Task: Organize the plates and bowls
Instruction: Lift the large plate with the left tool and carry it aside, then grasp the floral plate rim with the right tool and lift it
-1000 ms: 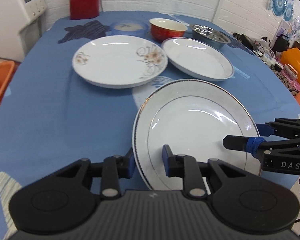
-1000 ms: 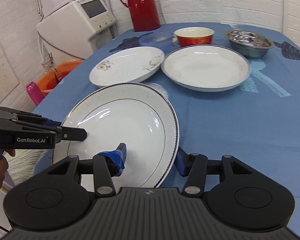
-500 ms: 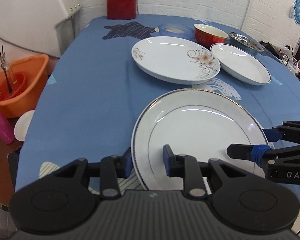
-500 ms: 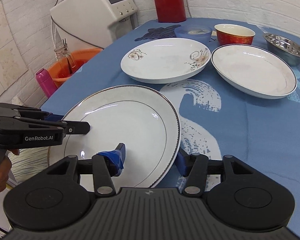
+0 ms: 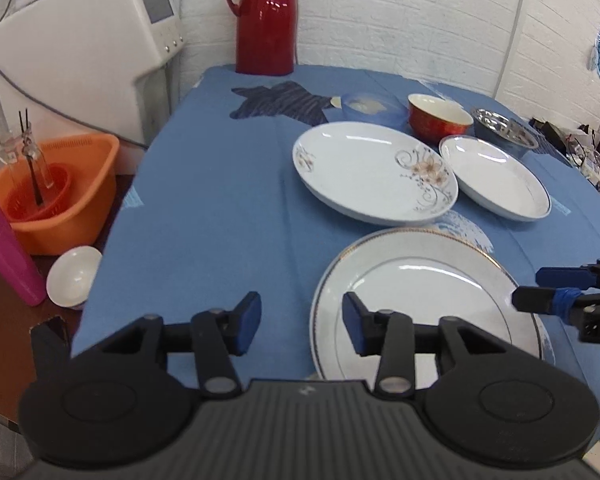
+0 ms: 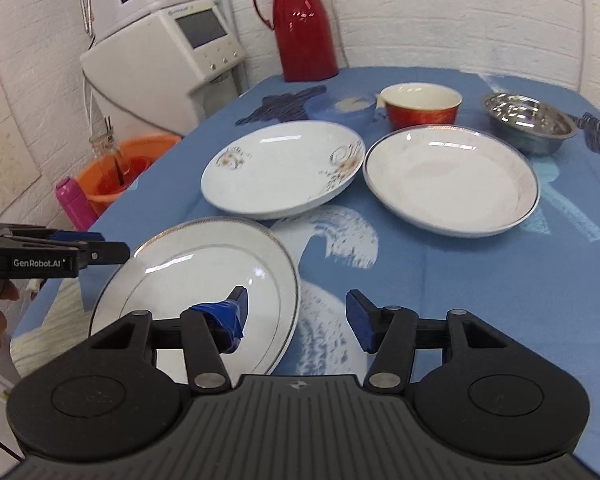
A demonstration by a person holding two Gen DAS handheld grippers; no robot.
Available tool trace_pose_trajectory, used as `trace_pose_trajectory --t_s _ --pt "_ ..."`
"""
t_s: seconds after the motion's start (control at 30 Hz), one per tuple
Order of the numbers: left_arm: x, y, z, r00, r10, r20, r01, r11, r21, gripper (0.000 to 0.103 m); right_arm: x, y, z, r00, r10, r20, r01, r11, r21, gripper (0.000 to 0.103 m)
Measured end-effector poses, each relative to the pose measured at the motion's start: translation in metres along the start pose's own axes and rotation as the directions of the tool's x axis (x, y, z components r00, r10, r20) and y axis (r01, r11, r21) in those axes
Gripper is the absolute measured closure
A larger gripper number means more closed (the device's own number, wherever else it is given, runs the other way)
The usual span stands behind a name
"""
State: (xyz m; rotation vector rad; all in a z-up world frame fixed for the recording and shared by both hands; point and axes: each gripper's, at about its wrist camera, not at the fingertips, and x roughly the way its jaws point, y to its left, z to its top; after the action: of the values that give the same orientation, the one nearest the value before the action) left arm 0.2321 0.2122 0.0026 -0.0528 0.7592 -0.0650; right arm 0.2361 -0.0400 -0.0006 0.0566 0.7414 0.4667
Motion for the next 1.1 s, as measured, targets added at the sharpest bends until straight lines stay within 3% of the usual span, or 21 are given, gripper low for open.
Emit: trace_pose_trajectory --t_s 0.23,0.53,0.77,0.87,0.97,1.1 --pt "0.020 0.005 0.045 0.999 0.032 0.035 -0.032 0.999 0.015 0.053 0.044 -0.004 0.040 1.000 -0.003 -0.019 0.004 1.000 0.027 0.062" --pt "0.090 0.018 0.096 0.998 0.016 -0.054 -0.018 0.999 -0.033 0.051 0.102 -0.015 0.061 0.994 -0.043 -0.105 0.055 0.993 0.105 0.061" --pt "0.136 0.016 0.114 0.993 0.025 -0.117 -0.030 0.998 -0.047 0.051 0.125 -0.008 0.076 0.993 -0.042 -0.113 0.052 0.995 0.090 0.057" --pt "0.145 0.018 0.116 0.991 0.005 -0.136 -0.013 0.998 -0.057 0.051 0.134 0.000 0.082 0.991 -0.060 -0.119 0.067 0.996 0.053 0.057" --pt "0.146 0.019 0.115 0.992 -0.005 -0.129 -0.002 0.998 -0.055 0.051 0.142 0.004 0.087 0.992 -0.018 -0.123 0.020 1.000 0.017 0.056" --pt "0.152 0.026 0.116 0.990 -0.001 -0.139 -0.010 0.997 -0.074 0.051 0.152 -0.001 0.094 0.996 -0.043 -0.084 0.049 0.997 0.066 0.056"
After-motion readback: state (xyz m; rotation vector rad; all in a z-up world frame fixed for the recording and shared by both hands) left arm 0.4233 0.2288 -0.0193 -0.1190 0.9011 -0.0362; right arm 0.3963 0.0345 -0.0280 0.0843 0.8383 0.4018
